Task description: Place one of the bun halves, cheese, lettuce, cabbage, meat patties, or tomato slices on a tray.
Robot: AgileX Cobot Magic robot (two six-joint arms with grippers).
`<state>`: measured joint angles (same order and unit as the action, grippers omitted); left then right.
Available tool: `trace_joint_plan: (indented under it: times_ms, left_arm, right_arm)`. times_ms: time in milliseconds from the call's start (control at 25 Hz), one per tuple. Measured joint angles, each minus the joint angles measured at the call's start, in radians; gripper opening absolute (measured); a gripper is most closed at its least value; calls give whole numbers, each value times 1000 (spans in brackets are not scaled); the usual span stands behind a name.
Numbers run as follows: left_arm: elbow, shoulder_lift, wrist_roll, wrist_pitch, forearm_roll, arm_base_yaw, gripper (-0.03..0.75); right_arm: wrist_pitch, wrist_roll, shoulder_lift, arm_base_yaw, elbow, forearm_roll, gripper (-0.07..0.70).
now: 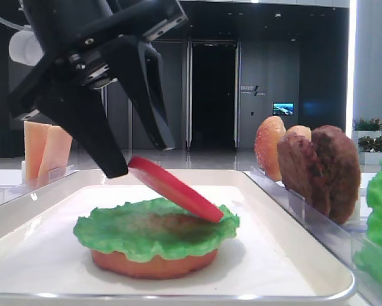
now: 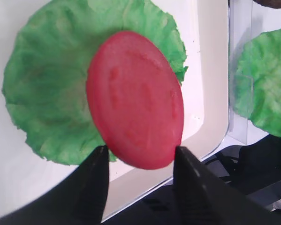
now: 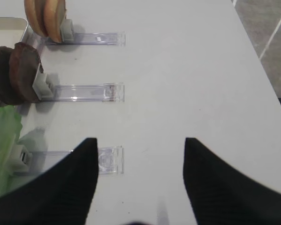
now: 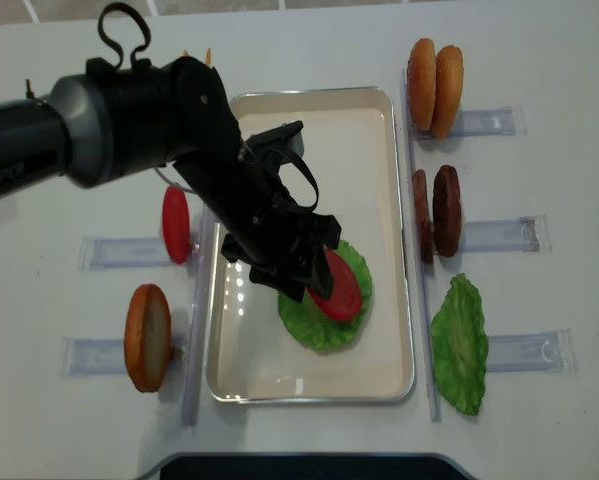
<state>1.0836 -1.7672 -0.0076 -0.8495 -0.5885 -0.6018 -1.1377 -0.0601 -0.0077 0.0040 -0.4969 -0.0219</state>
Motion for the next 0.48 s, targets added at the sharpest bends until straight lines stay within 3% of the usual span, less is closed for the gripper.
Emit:
trace_joint_plan:
  times_ms: [480]
  left_arm:
    - [4,42,-70,-33,104,9,345]
  right_arm:
    - [0,0,0,0,0,0,411]
